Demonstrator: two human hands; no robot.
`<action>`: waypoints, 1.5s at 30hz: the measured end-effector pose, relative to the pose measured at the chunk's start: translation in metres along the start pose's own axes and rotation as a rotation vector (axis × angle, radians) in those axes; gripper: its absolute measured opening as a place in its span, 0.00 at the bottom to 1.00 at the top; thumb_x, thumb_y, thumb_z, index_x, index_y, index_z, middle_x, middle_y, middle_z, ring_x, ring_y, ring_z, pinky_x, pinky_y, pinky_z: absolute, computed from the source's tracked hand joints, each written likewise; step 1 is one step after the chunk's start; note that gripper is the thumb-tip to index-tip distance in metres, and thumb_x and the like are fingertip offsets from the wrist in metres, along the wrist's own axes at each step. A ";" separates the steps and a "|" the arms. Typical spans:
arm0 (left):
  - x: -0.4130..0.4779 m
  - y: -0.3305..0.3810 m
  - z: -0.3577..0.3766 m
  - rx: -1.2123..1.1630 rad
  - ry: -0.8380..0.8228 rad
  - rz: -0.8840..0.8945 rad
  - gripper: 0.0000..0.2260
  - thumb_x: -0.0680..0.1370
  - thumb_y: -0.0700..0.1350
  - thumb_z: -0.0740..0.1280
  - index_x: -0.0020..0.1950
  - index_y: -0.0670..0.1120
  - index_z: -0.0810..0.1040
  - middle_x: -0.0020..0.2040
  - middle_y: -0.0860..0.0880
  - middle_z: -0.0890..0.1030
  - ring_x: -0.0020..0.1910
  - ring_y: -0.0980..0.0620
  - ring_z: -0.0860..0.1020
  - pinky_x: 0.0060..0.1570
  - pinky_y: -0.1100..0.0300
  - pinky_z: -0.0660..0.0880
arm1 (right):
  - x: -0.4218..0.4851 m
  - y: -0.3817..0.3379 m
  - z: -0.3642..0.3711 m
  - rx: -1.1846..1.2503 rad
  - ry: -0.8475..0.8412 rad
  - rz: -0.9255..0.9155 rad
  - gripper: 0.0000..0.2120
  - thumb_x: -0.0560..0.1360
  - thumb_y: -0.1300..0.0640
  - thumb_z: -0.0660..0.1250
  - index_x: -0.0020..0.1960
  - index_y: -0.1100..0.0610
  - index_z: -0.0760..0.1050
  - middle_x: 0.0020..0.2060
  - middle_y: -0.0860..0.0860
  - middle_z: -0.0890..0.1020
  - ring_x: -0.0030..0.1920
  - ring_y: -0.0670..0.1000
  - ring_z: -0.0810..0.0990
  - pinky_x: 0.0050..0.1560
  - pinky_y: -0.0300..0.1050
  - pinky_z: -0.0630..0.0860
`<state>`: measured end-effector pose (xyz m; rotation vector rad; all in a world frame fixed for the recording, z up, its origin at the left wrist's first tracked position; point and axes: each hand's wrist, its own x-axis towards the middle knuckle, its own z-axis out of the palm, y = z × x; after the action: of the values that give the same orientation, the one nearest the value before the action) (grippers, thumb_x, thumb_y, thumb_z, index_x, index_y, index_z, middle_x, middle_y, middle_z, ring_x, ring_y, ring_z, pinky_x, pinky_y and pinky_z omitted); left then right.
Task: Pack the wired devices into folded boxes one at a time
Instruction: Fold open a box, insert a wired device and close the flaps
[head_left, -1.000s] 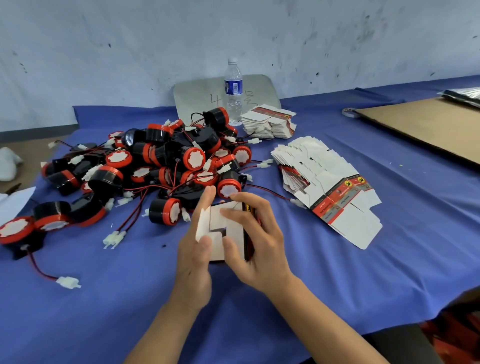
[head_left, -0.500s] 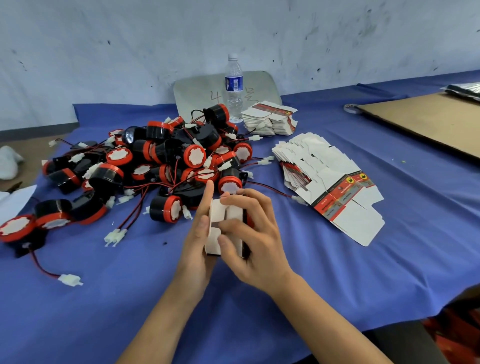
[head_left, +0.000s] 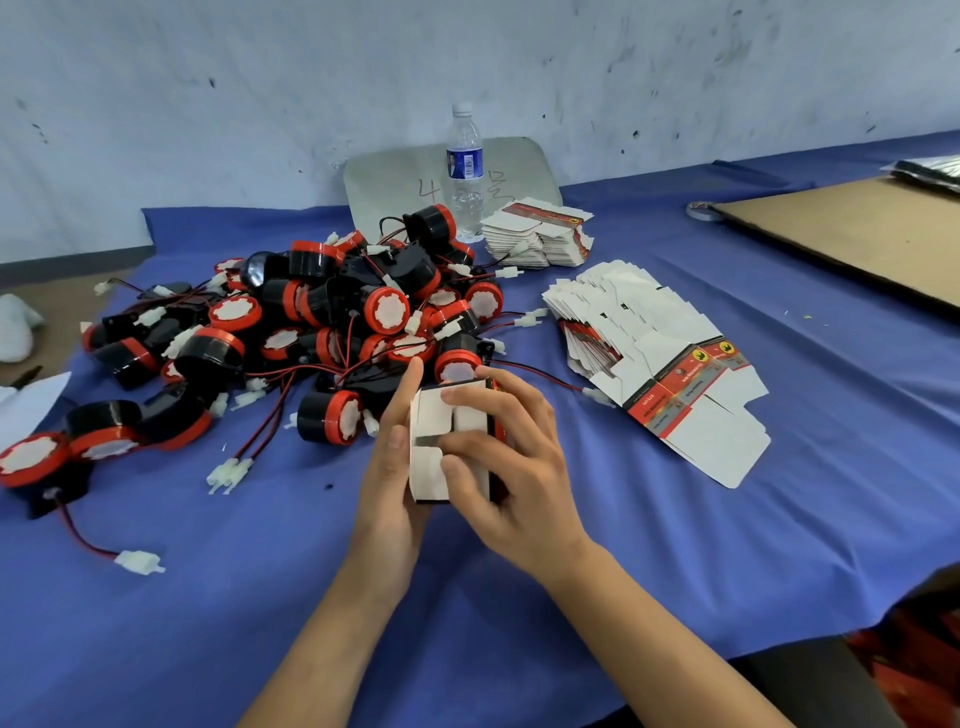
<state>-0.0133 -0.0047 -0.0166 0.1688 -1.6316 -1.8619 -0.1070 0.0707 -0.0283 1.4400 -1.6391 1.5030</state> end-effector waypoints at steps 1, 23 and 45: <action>0.000 0.000 0.000 0.002 0.001 -0.003 0.21 0.76 0.64 0.63 0.69 0.65 0.70 0.66 0.49 0.77 0.65 0.50 0.76 0.56 0.60 0.76 | 0.000 0.000 0.000 0.009 -0.002 0.005 0.11 0.75 0.59 0.63 0.42 0.61 0.83 0.54 0.55 0.81 0.64 0.60 0.72 0.59 0.62 0.70; -0.002 -0.011 0.001 0.126 0.033 0.054 0.22 0.77 0.46 0.65 0.70 0.60 0.69 0.65 0.60 0.77 0.63 0.59 0.76 0.53 0.67 0.75 | -0.007 -0.001 -0.001 0.286 -0.049 0.043 0.12 0.80 0.59 0.56 0.63 0.58 0.67 0.58 0.58 0.78 0.67 0.61 0.70 0.61 0.63 0.70; -0.002 -0.010 0.001 0.243 0.086 0.095 0.25 0.77 0.50 0.64 0.70 0.71 0.64 0.68 0.67 0.69 0.69 0.61 0.69 0.61 0.63 0.73 | -0.007 0.003 -0.002 0.190 -0.267 0.311 0.29 0.79 0.49 0.59 0.77 0.53 0.57 0.71 0.50 0.68 0.72 0.52 0.65 0.69 0.57 0.65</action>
<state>-0.0158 -0.0029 -0.0268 0.2660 -1.7708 -1.5619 -0.1084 0.0747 -0.0349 1.6001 -2.0012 1.7352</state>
